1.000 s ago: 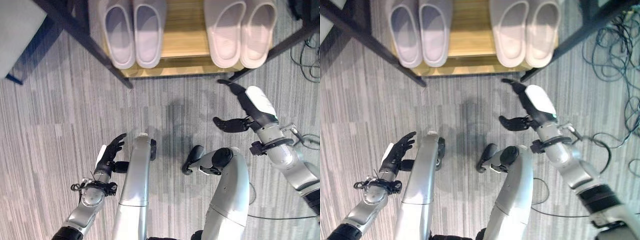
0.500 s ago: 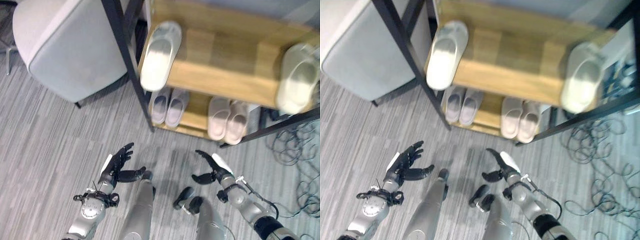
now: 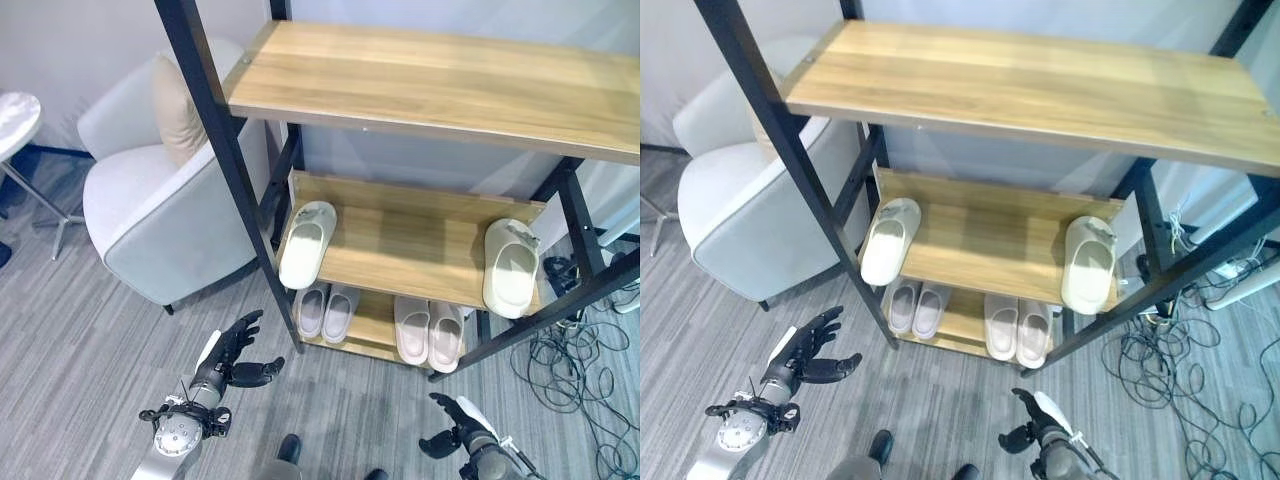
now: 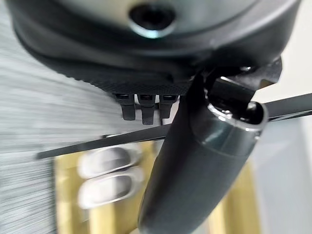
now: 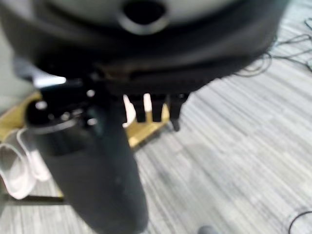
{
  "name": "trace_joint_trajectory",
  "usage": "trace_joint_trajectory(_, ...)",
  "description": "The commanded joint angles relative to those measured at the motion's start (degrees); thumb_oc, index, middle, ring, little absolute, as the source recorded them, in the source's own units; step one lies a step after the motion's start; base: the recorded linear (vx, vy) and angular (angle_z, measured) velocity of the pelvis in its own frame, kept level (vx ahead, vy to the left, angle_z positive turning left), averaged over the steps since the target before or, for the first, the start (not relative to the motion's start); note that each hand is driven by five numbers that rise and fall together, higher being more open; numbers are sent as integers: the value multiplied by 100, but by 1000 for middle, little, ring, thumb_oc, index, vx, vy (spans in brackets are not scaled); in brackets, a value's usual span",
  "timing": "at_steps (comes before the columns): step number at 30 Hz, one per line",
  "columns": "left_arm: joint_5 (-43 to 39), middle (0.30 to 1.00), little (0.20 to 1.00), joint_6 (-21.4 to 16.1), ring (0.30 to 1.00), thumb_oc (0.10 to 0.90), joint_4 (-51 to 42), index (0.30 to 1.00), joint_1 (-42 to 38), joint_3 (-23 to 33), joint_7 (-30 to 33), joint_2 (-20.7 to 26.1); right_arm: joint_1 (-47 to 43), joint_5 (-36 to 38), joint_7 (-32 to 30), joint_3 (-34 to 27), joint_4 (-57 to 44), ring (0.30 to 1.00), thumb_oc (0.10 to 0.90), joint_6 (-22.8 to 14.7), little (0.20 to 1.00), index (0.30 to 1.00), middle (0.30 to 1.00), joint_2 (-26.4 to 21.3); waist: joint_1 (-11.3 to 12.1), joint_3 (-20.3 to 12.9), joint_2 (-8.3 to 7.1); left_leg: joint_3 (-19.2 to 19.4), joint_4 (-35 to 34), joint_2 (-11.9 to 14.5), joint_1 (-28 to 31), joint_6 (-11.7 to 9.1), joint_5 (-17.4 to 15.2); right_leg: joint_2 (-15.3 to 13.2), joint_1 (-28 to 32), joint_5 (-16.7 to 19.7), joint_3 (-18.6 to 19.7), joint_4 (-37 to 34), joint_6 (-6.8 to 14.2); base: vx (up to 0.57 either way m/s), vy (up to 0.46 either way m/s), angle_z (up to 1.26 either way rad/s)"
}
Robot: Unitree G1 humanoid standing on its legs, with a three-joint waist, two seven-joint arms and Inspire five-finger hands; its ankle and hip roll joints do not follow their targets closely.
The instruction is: Arrange the slippers neatly on the shoe rack.
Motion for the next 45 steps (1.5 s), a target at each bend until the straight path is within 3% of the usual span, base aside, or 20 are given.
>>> trace_joint_trajectory(1,138,900,900,-354,900,800,-499,900,-142,93,112,-3,-61,-28,-137,-189,-200,900,800,-76,900,900,900,-131,-15,-355,-92,66,-544,-140,-520,-287,813,-86,-76,-300,110,79,403,53,14,-16)
trace_joint_trajectory(6,117,900,900,-304,900,800,-672,900,-223,51,118,-170,90,-42,-130,-237,-184,900,800,-17,900,900,900,10,-148,-461,32,158,-544,-198,-407,-299,773,-139,30,-309,183,35,431,88,19,-2)
trace_joint_trajectory(13,187,900,900,-332,900,800,-857,900,-528,31,289,-352,155,-119,-150,-144,-237,900,800,-3,900,900,900,94,-239,-508,82,317,-544,-209,-412,-271,632,-238,-89,-272,326,35,522,38,22,-10)
trace_joint_trajectory(26,891,900,900,-354,900,800,-923,900,-1301,128,829,-242,233,-305,-112,3,-491,900,800,38,900,900,900,-9,-449,-488,253,488,-544,-239,-516,-194,519,-313,-435,-166,685,35,591,8,16,-13)
trace_joint_trajectory(41,2282,900,900,-102,900,800,-477,900,-2561,388,1571,388,216,-340,21,69,-779,900,800,-18,900,900,900,-260,-655,-458,425,575,-544,-267,-670,-187,507,-385,-722,-49,846,35,623,2,14,-6)
trace_joint_trajectory(45,2765,900,900,74,900,800,-139,900,-3161,288,1642,764,140,-162,142,95,-855,900,800,-20,900,900,900,-324,-729,-429,445,594,-544,-251,-889,-187,550,-398,-1009,39,917,35,632,-33,2,-4)
